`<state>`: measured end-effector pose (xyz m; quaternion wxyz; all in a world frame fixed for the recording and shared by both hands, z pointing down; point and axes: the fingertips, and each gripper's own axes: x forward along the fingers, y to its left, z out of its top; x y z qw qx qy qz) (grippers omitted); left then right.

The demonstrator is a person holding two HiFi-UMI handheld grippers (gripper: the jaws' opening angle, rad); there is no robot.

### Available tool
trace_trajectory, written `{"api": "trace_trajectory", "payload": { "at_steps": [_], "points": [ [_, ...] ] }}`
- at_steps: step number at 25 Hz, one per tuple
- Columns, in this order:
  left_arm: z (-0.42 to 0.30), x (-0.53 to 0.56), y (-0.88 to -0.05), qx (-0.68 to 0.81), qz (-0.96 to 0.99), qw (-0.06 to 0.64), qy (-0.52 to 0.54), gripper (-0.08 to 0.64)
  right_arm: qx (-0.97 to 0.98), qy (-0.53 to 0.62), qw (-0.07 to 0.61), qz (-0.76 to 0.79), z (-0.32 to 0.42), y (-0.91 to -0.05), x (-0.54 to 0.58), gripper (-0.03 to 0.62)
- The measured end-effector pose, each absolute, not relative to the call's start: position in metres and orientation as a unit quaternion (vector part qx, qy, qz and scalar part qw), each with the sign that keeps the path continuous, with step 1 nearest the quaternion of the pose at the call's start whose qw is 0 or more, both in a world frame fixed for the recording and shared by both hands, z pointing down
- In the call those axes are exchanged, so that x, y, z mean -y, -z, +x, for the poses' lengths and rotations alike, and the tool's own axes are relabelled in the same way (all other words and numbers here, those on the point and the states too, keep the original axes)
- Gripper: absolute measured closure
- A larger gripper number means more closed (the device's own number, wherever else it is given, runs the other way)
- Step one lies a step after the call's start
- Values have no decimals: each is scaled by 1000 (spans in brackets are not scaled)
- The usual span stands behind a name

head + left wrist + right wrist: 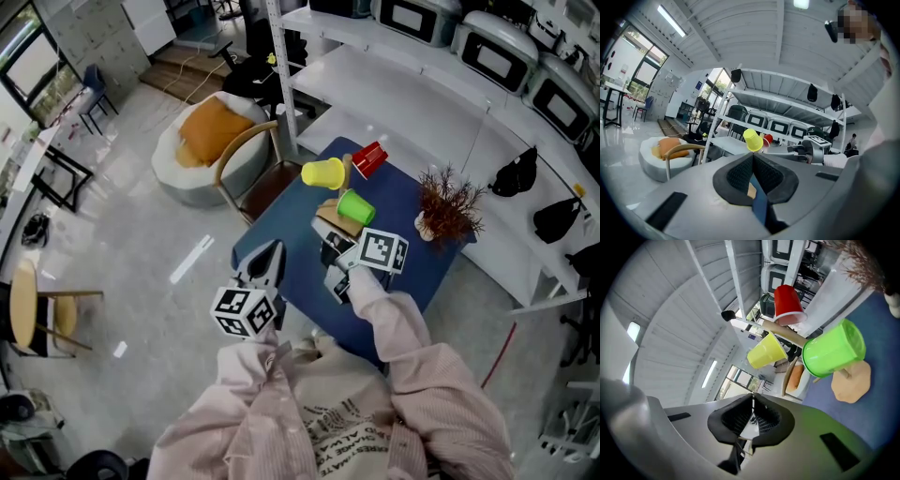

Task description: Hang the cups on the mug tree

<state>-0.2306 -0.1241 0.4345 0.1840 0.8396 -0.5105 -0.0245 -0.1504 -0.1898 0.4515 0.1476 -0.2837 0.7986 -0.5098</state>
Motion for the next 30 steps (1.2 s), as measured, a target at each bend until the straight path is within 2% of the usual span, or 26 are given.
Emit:
{"api": "trace_trajectory", "payload": {
  "at_steps": [10,20,30],
  "points": [
    [-227,100,-434,485,856,177,20,561,-864,384,87,-312,-139,-446,156,592],
    [-245,86,-421,504,853,138,15,561,-915,206,25,-346,-130,-427,140,592],
    [-280,82,-401,550,828,110,24,561,-922,140,19,-362,-125,-405,136,592]
  ]
}}
